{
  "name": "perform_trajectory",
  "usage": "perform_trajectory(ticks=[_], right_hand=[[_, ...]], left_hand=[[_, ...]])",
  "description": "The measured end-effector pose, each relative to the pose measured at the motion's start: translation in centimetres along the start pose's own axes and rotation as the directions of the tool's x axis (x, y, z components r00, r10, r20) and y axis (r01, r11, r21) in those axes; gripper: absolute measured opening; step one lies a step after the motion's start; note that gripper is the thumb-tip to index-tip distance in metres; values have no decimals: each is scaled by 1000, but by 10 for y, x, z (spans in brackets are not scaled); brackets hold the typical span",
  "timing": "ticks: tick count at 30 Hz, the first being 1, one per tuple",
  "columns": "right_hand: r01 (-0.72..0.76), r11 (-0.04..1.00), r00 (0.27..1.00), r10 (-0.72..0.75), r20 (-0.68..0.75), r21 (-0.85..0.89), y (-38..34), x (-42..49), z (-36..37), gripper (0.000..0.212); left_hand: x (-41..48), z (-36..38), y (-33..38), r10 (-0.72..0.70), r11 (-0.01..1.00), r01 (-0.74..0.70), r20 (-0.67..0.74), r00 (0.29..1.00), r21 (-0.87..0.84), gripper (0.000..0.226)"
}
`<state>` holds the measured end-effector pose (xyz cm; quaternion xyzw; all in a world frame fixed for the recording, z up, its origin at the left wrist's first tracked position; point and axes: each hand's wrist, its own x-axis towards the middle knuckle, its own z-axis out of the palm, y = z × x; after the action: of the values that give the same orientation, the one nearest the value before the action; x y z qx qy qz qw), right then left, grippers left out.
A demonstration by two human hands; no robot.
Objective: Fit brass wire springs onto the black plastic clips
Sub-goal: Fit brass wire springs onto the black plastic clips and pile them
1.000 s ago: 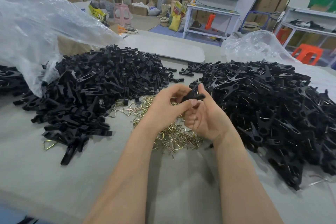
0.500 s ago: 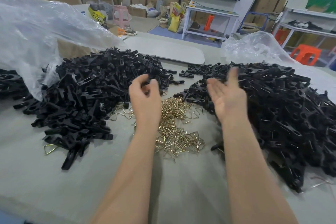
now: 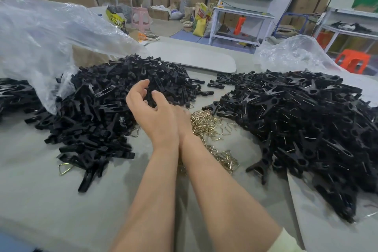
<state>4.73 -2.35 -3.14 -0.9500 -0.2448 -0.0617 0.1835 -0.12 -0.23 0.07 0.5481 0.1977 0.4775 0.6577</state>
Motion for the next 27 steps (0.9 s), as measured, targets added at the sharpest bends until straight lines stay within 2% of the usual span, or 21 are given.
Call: perform_trajectory(ticks=[4, 6, 8, 10, 11, 12, 14, 15, 17, 19, 21, 23, 25, 27], right_hand=[[-25, 999, 997, 27, -71, 24, -4, -2, -2, 21], [-54, 994, 993, 64, -103, 96, -2, -6, -9, 11], [-116, 927, 967, 187, -172, 356, 4, -13, -22, 2], [-131, 721, 927, 332, -173, 681, 15, -23, -40, 8], [-133, 606, 918, 373, -133, 784, 24, -29, -49, 8], [-150, 498, 916, 395, -70, 854, 34, -36, -58, 7], [-183, 316, 917, 396, 46, 931, 52, -51, -70, 3], [-188, 249, 915, 397, 77, 950, 59, -58, -71, 2], [-184, 198, 900, 427, 84, 963, 68, -68, -69, 3], [-180, 279, 883, 469, 30, 943, 72, -72, -63, 5], [-170, 460, 881, 467, -74, 872, 71, -73, -57, 9], [-149, 656, 887, 419, -193, 740, 70, -74, -52, 15], [-119, 772, 888, 364, -280, 625, 66, -77, -50, 18], [-119, 829, 895, 328, -302, 546, 66, -77, -48, 16]], left_hand=[[1, -1, -1, -3, 1000, 3, 1, 1000, -18, 25], [2, -1, -2, -1, 1000, 1, 5, 1000, -8, 25], [2, 0, -3, -28, 999, 28, 23, 999, 31, 26], [3, 2, -6, -119, 990, 107, 124, 985, 93, 31], [2, 4, -8, -195, 978, 171, 226, 954, 122, 33], [-1, 6, -9, -280, 959, 243, 351, 893, 149, 33], [-9, 9, -9, -397, 918, 328, 568, 721, 225, 31], [-14, 10, -8, -405, 914, 314, 639, 654, 258, 27], [-21, 11, -9, -360, 933, 234, 710, 605, 274, 16], [-22, 11, -11, -337, 940, 164, 725, 601, 300, 13], [-21, 10, -14, -358, 922, 109, 708, 608, 372, 18], [-21, 10, -17, -409, 896, 139, 661, 629, 422, 37], [-22, 10, -17, -426, 887, 164, 627, 652, 433, 49], [-22, 11, -19, -390, 894, 99, 648, 655, 438, 33]])
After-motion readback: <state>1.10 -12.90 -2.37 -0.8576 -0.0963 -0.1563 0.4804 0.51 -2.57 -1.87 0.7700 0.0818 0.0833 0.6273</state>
